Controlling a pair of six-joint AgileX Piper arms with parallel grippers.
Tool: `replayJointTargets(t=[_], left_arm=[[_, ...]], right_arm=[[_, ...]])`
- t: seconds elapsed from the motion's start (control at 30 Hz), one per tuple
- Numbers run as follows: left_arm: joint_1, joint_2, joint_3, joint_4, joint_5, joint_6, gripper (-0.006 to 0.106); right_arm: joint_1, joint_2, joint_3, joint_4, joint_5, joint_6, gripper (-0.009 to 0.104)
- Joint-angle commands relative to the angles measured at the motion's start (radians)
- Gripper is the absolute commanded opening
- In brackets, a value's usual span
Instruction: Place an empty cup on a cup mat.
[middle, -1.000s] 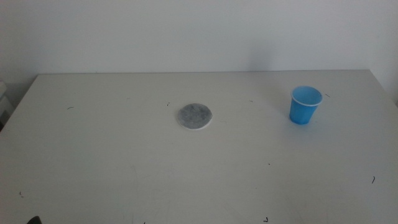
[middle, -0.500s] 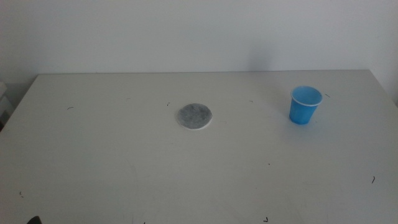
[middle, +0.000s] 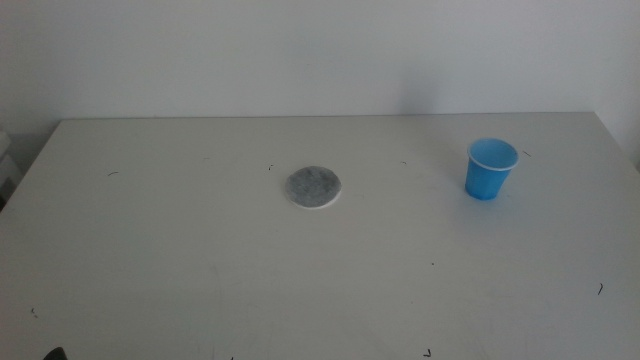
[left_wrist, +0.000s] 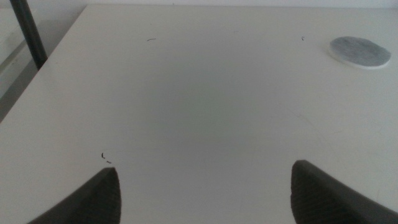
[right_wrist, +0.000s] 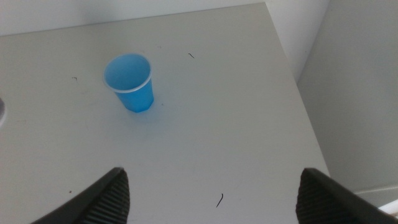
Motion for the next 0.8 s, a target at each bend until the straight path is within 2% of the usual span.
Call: replayJointTargets(t=[0.0, 0.37, 0.53, 0.63, 0.77], left_arm=[[0.001, -0.003, -0.006, 0.0, -0.067, -0.011, 0.105], [0.001, -0.003, -0.006, 0.0, -0.067, -0.011, 0.105], [0.001, -0.003, -0.006, 0.0, -0.067, -0.011, 0.105], [0.001, -0.003, -0.006, 0.0, -0.067, -0.011, 0.105], [0.001, -0.003, -0.006, 0.0, -0.067, -0.011, 0.105]], right_arm=[[-0.005, 0.108, -0.159, -0.006, 0.025, -0.043, 0.07], [-0.005, 0.578, -0.707, 0.103, 0.243, -0.105, 0.07], [-0.016, 0.777, -0.962, 0.165, 0.396, -0.116, 0.07], [-0.018, 0.874, -1.086, 0.165, 0.454, -0.115, 0.07], [-0.006, 0.971, -1.187, 0.18, 0.459, -0.115, 0.07]])
